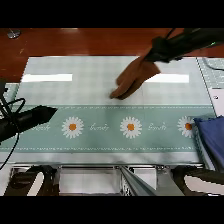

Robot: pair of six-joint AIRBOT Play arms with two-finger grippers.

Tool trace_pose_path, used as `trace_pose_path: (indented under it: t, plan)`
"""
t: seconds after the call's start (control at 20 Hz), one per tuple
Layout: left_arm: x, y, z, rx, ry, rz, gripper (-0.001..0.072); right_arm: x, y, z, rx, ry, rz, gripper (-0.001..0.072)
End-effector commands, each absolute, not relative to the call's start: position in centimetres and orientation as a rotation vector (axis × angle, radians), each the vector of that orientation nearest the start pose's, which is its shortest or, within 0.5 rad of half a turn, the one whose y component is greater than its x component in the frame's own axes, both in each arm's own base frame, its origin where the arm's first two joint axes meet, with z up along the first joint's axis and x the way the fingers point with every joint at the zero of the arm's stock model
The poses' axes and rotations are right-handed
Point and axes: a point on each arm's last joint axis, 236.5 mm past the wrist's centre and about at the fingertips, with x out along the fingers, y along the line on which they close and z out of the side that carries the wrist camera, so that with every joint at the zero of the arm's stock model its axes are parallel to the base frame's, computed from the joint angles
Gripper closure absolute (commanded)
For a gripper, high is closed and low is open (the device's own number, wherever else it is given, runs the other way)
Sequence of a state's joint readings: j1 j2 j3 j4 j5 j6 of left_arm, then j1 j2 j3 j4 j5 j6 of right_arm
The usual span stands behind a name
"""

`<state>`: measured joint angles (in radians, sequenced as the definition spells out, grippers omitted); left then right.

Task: Fold the shirts.

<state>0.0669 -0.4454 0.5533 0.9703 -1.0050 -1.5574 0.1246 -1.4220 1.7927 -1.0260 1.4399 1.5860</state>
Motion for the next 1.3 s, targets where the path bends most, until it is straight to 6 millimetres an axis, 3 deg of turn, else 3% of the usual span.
trace_pose_path:
  t: [0.0, 0.15, 0.3, 0.4, 0.5, 0.6, 0.7, 0.8, 0.85, 0.9, 0.95, 1.05, 1.1, 1.15, 1.2, 1.25]
  plan:
    - [25.8, -9.6, 8.1, -0.545, 0.846, -0.271, 0.0673, 40.0, 9.7, 22.5, 0.343, 1.095, 0.358, 0.0689]
    - [25.8, -9.6, 8.1, -0.545, 0.846, -0.271, 0.0673, 37.8, 2.5, 23.9, 0.418, 1.078, 0.159, 0.0689]
    - [25.8, -9.6, 8.1, -0.545, 0.846, -0.271, 0.0673, 32.3, -6.1, 23.2, 0.45, 1.152, -0.141, 0.0689]
    - [25.8, -9.5, 8.1, -0.544, 0.845, -0.271, 0.0673, 27.9, -10.6, 22.8, 0.503, 1.13, -0.343, 0.0689]
    - [25.8, -9.6, 8.1, -0.545, 0.845, -0.271, 0.0673, 21.9, -13.9, 20.2, 0.54, 1.178, -0.534, 0.0689]
    - [25.8, -9.6, 8.1, -0.545, 0.845, -0.271, 0.0673, 14.6, -16.7, 17.0, 0.572, 1.254, -0.787, 0.0689]
    - [25.8, -9.5, 8.1, -0.545, 0.843, -0.27, 0.0673, 7.6, -18.2, 15.4, 0.632, 1.28, -1.072, 0.0689]
    - [25.9, -9.5, 8.2, -0.545, 0.837, -0.269, 0.0673, 4.1, -18.5, 14.8, 0.689, 1.229, -1.232, 0.0688]
    - [25.9, -9.5, 8.2, -0.545, 0.838, -0.269, 0.0673, 3.6, -18.5, 14.6, 0.704, 1.201, -1.261, 0.0639]
    - [26.0, -9.5, 8.2, -0.545, 0.837, -0.269, 0.0673, 3.4, -18.4, 14.1, 0.715, 1.2, -1.27, 0.0305]
    - [26.1, -9.4, 8.3, -0.536, 0.83, -0.271, 0.0673, 3.5, -18.5, 13.8, 0.711, 1.218, -1.261, 0.0075]
    - [26.8, -9.0, 8.8, -0.481, 0.778, -0.281, 0.0673, 5.4, -18.9, 13.2, 0.726, 1.195, -1.192, 0.0081]
    - [28.0, -8.3, 9.8, -0.46, 0.709, -0.264, 0.0673, 8.1, -18.8, 13.1, 0.761, 1.137, -1.097, 0.0095]
    - [29.5, -7.3, 11.5, -0.468, 0.621, -0.229, 0.0673, 12.7, -18.3, 13.7, 0.828, 1.027, -0.943, 0.0156]
    - [30.9, -6.3, 13.5, -0.472, 0.543, -0.2, 0.0674, 18.1, -16.9, 15.4, 0.907, 0.897, -0.742, 0.0419]
    - [32.3, -5.5, 15.5, -0.472, 0.489, -0.183, 0.0674, 23.9, -14.7, 18.7, 0.957, 0.746, -0.479, 0.0688]
